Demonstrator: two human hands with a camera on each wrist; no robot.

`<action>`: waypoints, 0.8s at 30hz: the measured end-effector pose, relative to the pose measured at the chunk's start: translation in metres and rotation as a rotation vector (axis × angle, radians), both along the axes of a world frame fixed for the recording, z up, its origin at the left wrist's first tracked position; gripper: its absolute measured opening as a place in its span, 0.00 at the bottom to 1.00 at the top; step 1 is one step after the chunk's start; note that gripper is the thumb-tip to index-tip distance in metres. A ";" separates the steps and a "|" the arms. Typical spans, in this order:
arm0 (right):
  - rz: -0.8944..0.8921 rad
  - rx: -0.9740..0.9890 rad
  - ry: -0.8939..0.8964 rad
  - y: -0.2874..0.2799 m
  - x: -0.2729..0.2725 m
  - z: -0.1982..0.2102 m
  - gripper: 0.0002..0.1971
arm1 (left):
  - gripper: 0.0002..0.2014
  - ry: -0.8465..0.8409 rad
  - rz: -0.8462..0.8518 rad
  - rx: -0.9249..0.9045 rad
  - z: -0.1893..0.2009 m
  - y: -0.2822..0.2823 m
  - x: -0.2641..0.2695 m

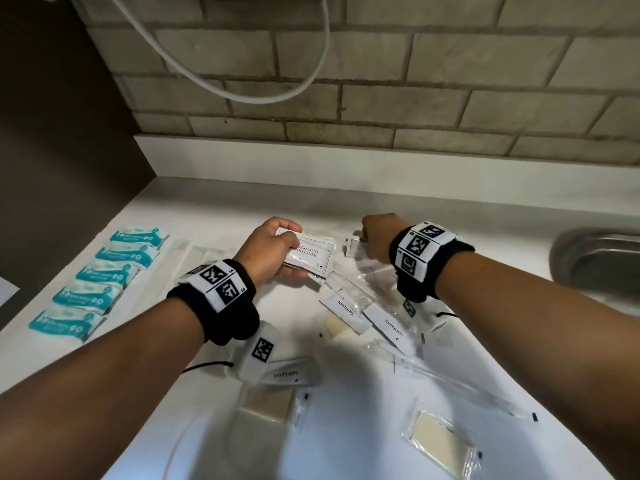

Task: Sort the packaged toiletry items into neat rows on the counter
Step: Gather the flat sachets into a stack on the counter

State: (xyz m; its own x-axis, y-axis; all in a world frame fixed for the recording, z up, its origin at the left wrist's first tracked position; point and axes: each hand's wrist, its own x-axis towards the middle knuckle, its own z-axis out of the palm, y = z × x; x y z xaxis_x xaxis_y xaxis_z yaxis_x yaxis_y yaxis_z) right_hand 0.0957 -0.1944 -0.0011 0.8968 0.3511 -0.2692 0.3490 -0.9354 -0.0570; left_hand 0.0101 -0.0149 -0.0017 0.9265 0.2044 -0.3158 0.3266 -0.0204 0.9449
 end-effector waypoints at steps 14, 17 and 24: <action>0.189 0.495 0.116 0.036 -0.084 0.059 0.15 | 0.12 -0.039 -0.016 -0.204 0.014 0.012 -0.043; 0.159 0.518 0.040 0.049 -0.095 0.052 0.18 | 0.18 -0.034 -0.156 -0.180 0.015 0.019 -0.055; 0.053 0.400 -0.039 0.069 -0.131 0.033 0.32 | 0.11 -0.031 -0.076 -0.014 0.006 0.047 -0.074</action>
State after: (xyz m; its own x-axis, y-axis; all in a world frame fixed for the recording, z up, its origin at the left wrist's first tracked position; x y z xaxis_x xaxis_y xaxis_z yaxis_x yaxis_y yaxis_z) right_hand -0.0349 -0.1254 0.0323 0.8815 0.4672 -0.0679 0.4053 -0.8226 -0.3989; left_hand -0.0643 0.0323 0.0042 0.9485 0.1292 -0.2891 0.2953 -0.0309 0.9549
